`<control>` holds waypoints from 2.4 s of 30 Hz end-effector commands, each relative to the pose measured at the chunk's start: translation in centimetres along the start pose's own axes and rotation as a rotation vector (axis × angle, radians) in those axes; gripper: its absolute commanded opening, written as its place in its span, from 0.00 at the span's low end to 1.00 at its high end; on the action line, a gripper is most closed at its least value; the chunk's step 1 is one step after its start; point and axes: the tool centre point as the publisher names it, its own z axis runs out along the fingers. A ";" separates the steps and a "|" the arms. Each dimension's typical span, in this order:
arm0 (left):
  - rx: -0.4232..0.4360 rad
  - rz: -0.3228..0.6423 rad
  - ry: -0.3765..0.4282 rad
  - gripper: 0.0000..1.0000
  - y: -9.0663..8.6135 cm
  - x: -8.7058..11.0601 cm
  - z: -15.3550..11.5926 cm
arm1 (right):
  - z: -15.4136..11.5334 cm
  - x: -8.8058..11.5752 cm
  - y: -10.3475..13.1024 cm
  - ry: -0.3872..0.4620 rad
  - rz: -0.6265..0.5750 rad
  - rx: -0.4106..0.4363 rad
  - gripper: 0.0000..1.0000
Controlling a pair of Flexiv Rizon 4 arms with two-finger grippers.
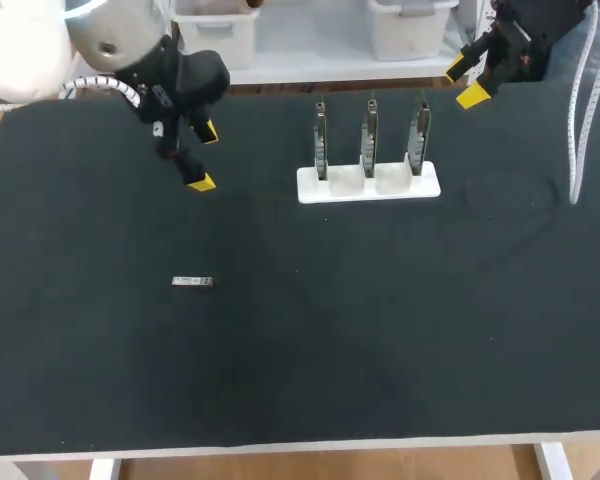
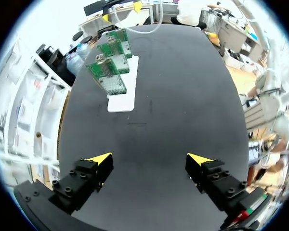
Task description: Pick up the optical module with the left hand, and insert it into the network port with the right hand.
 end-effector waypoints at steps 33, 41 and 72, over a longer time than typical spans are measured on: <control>0.079 0.119 0.377 1.00 -7.5 6.7 4.2 | -0.2 -0.2 -0.8 0.003 0.001 -0.601 1.00; 0.090 0.070 0.333 1.00 -9.3 6.7 5.3 | -0.2 -0.2 -0.8 0.003 0.001 -0.601 1.00; 0.073 -0.028 0.341 1.00 -11.5 7.0 7.5 | -0.2 -0.2 -0.8 0.003 0.001 -0.601 1.00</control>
